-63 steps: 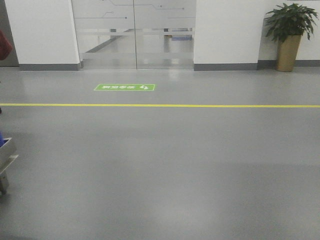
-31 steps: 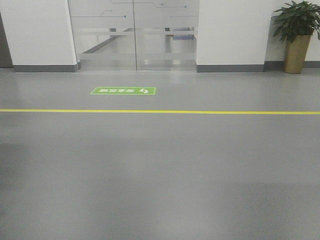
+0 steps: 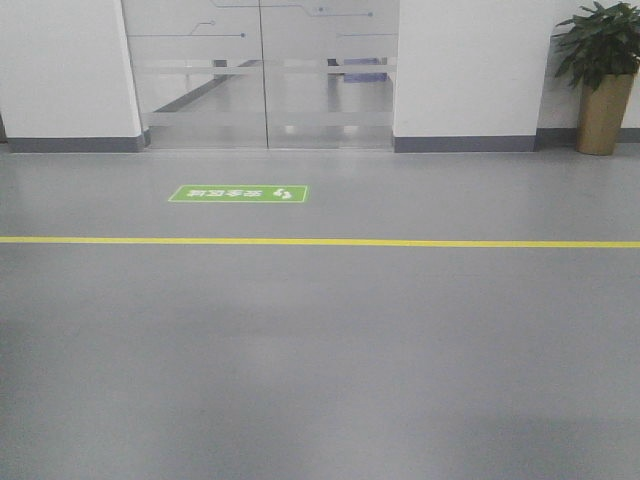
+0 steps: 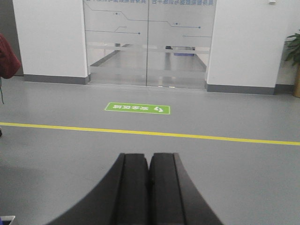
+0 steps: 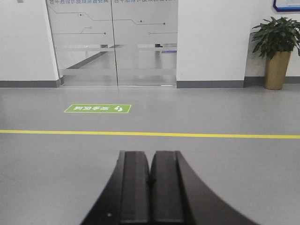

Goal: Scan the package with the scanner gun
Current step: 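Drive forward toward the glass doors and begin turning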

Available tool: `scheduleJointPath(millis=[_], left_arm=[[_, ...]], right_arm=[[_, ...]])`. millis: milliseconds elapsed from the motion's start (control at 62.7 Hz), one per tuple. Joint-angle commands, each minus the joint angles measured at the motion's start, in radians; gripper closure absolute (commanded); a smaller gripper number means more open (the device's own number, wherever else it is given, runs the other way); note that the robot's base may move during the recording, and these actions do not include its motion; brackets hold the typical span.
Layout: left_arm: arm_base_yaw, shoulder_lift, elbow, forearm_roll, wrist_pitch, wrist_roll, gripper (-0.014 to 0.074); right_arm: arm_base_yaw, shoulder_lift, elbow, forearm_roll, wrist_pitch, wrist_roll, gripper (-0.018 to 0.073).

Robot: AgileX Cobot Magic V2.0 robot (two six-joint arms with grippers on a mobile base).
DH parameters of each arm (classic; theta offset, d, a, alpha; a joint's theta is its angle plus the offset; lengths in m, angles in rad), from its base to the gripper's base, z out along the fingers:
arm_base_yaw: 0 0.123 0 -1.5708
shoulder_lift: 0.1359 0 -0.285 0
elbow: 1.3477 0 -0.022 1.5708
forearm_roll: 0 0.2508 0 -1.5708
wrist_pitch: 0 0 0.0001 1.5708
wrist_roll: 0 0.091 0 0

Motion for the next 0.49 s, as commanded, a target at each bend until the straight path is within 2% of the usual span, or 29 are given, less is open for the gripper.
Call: scheduleJointPath(millis=[0, 479], left_arm=[[0.006, -0.003, -0.002, 0.003, -0.013, -0.003, 0.0707], [0.008, -0.003, -0.002, 0.003, -0.013, -0.003, 0.0707]], right_arm=[[-0.003, -0.003, 0.0, 0.003, -0.022, 0.002, 0.0724], [-0.003, -0.003, 0.0, 0.003, -0.022, 0.002, 0.0724]])
